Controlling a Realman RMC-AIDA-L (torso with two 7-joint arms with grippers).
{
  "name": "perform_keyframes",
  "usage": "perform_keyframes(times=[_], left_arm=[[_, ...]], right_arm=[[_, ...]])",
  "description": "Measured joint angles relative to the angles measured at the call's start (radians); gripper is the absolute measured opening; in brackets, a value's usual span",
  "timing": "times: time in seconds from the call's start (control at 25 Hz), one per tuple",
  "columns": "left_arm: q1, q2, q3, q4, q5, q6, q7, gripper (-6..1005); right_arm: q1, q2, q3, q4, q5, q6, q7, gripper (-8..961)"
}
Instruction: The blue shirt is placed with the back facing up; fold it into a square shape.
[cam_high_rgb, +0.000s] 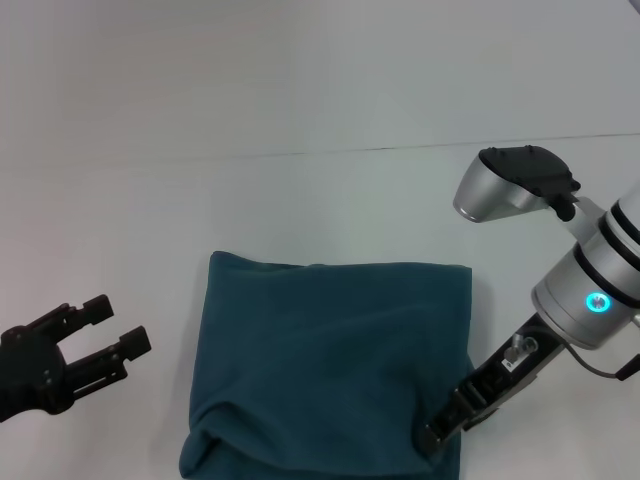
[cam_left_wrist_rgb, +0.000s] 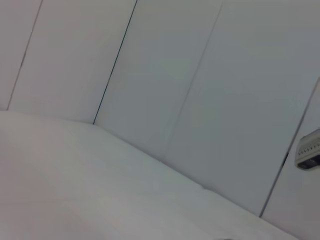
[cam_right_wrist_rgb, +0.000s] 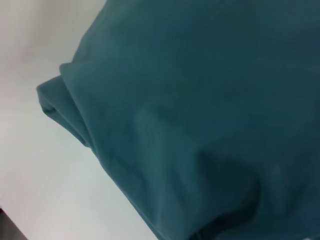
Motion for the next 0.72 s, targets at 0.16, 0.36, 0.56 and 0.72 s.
perform_keyframes(times=[0.16,0.36,0.56,0.72], left_arm=[[-0.005,0.0,0.0,-0.001,0.009,0.0,0.002,830],[-0.012,0.0,0.0,-0.003,0.01,-0.01,0.002,827],[-0.02,-0.001,0.0,-0.005,0.012,-0.015,0.003,823],[-0.025,-0.001,0.0,-0.005,0.013,-0.02,0.003,821]], right_arm=[[0.009,0.0,-0.001,0.015,0.005,0.014,0.001,651],[0.019,0.0,-0.002,0.048,0.005,0.041,0.0,634],[0.025,-0.001,-0.002,0.068,0.005,0.055,-0.009,519],[0.026,-0.001,-0.001,0.068,0.005,0.059,-0.009,428]])
